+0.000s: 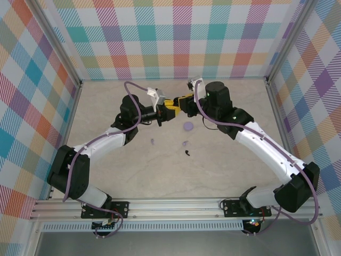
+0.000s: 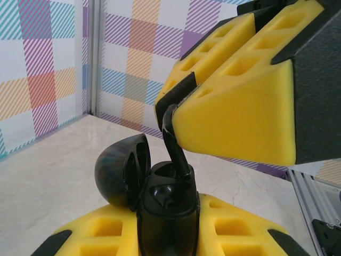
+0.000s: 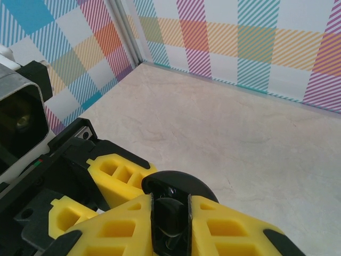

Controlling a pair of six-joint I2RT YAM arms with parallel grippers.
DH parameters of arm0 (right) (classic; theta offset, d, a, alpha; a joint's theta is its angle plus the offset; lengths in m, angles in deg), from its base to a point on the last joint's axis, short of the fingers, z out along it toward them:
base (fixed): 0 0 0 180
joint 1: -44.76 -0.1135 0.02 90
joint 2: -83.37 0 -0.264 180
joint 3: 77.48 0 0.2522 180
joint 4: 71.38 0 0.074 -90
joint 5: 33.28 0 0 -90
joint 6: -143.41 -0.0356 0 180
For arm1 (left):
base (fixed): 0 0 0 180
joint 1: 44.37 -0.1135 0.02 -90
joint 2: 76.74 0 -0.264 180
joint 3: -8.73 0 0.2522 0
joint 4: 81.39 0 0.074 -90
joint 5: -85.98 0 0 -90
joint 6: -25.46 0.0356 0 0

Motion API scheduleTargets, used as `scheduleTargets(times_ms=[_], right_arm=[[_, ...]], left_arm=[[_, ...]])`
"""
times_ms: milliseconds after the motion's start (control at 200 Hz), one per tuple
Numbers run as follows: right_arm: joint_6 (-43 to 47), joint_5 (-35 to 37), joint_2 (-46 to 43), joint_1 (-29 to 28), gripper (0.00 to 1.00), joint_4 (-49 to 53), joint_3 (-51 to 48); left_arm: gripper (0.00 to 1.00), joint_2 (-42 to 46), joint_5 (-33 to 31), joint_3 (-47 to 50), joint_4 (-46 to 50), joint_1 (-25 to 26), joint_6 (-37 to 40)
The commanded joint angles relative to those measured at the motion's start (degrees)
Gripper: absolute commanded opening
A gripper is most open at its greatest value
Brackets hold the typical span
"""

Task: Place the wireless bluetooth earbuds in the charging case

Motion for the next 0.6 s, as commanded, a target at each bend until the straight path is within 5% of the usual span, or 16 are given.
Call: scheduleTargets(times_ms=[0,205,360,595], right_arm=[[0.3,-0.4,-2.8,-0.4,0.20,-2.3,-1.3],[2.4,-0.7,-4.7,-0.4,0.20,-4.3,-2.4],[4.8,-0.2,-5.2,-0.4,0.20,-5.1,-2.9],[6.7,-2.3,-5.9,-0.4,0.20,-10.1,-5.1]], left_arm=[[0.16,1.1,0.2,-1.0,-1.8,0.5,2.2],[0.15,0.2,-2.5,-2.4,0.0,0.5,5.7],[0.14,-0.7,-6.0,-7.5,10.9,0.6,10.7],[0.16,-0.9,-3.4,-5.1,3.4,0.5,12.3]])
